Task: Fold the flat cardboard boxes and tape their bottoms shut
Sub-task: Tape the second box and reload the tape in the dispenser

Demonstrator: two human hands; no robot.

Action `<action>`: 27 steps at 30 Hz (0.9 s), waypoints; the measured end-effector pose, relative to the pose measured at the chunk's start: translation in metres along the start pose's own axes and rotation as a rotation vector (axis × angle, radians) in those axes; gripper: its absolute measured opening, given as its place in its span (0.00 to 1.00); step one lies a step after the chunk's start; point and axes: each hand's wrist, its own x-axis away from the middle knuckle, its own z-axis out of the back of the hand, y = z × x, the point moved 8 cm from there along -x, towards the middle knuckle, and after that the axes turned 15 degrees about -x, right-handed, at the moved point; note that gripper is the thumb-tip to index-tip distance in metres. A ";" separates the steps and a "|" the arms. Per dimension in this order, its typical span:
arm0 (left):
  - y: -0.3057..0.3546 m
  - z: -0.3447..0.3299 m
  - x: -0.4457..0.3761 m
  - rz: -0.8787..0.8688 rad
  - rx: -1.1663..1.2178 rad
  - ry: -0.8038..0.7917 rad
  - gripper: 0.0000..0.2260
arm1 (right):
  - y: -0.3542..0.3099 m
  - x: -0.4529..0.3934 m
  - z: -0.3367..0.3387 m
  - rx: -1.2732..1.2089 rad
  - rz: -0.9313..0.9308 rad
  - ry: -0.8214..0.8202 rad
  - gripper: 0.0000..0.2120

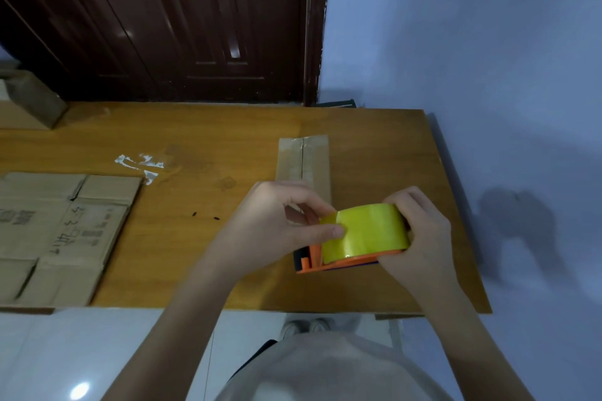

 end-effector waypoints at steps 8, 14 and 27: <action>-0.005 0.000 -0.006 0.060 0.041 0.027 0.07 | -0.002 -0.005 0.001 0.038 -0.003 -0.012 0.13; -0.005 -0.003 -0.008 0.041 0.057 0.035 0.05 | -0.004 -0.006 0.002 0.011 -0.013 -0.014 0.13; -0.006 -0.005 -0.002 -0.006 -0.006 0.147 0.06 | 0.003 0.001 -0.002 -0.001 -0.060 -0.034 0.13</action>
